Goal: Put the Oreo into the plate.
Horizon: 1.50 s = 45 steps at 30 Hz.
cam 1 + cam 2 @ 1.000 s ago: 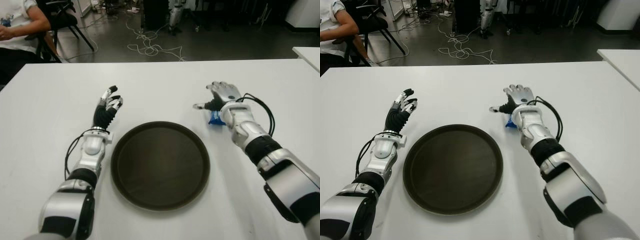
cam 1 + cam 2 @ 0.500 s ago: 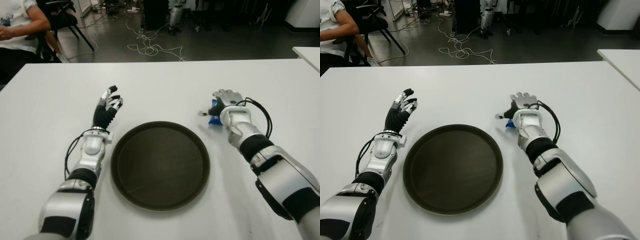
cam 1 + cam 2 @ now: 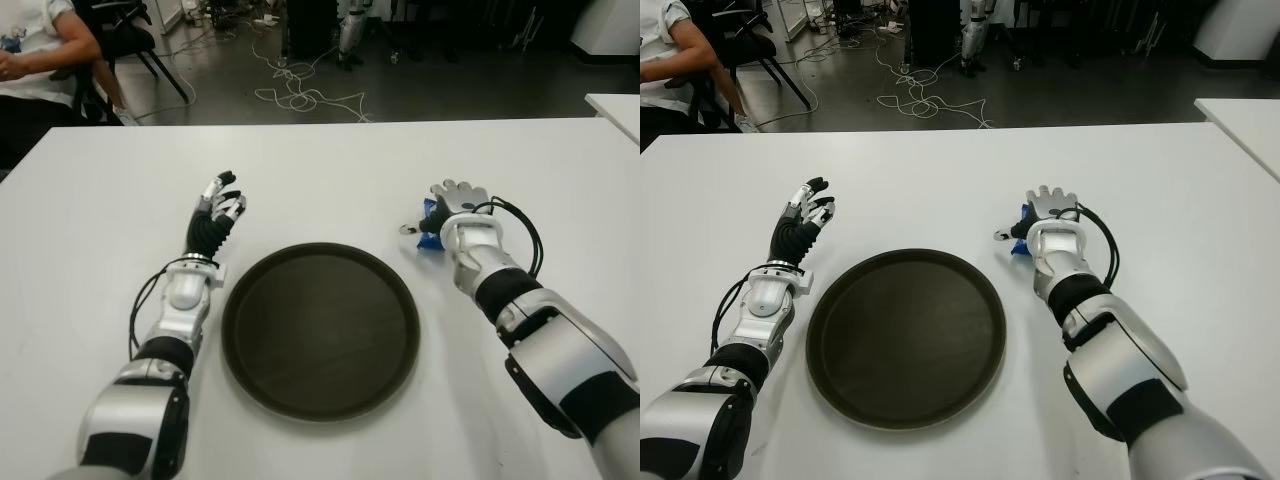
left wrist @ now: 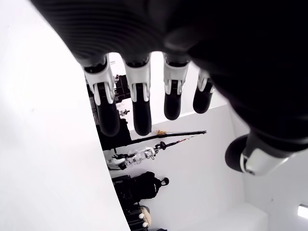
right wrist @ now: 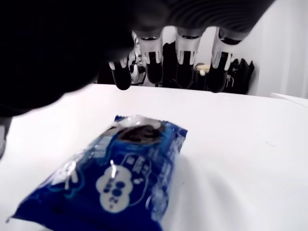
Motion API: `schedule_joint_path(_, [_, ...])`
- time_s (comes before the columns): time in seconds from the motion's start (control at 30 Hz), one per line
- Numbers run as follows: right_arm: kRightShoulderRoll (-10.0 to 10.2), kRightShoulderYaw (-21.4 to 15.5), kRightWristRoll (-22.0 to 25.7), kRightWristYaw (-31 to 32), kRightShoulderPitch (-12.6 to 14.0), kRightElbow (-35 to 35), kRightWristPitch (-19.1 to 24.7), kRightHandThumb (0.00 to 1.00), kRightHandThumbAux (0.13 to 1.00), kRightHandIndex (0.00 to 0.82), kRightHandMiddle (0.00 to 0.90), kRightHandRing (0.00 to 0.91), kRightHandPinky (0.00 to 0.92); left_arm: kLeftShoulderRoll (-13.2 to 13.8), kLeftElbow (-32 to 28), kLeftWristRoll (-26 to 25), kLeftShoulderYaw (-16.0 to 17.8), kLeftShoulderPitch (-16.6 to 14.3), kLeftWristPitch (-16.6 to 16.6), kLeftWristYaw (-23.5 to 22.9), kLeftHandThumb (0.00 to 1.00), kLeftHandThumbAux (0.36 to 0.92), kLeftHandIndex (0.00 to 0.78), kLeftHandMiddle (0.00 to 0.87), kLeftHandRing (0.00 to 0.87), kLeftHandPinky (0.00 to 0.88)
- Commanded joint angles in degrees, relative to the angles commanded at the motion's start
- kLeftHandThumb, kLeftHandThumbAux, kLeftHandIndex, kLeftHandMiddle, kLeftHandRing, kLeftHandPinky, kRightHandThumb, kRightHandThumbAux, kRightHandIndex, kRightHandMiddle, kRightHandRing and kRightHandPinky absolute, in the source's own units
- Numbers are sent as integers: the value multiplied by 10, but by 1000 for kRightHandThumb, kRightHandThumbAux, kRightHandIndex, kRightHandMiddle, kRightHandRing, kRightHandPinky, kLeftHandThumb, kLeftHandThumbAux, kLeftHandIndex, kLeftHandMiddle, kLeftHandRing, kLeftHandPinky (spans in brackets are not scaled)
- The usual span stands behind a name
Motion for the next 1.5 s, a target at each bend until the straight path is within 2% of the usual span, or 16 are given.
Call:
schedule_joint_path(0.27, [4, 0, 2, -9, -2, 14, -5, 0, 377, 3, 25, 81, 165, 1, 3, 5, -2, 0, -3, 6, 607, 467, 77, 120, 146, 206])
schedule_joint_path(0.47, [6, 0, 2, -12, -3, 18, -9, 0, 386, 11, 28, 91, 195, 3, 2, 15, -6, 2, -15, 15, 613, 471, 77, 126, 158, 229])
schedule_joint_path(0.6, [8, 1, 1, -11, -3, 21, -10, 0, 390, 2, 20, 102, 249, 3, 3, 17, -7, 1, -16, 14, 661, 483, 73, 127, 160, 239])
schedule_joint_path(0.8, [11, 8, -3, 3, -6, 25, -8, 0, 390, 0, 25, 118, 262, 4, 2, 19, -7, 2, -13, 16, 678, 491, 69, 125, 157, 226])
schedule_joint_path(1.0, [14, 14, -3, 18, -8, 25, -5, 0, 392, 6, 36, 113, 221, 5, 0, 19, -6, 4, -11, 15, 688, 486, 77, 121, 154, 220])
schedule_joint_path(1.27, [16, 23, -5, 39, -9, 22, -4, 0, 401, 0, 18, 87, 166, 6, 0, 14, -2, 4, -5, 7, 649, 479, 78, 119, 141, 193])
schedule_joint_path(1.5, [18, 24, -4, 44, -7, 19, -8, 0, 412, 29, 43, 83, 93, 7, -5, 11, 2, 7, -5, -3, 624, 484, 83, 113, 142, 204])
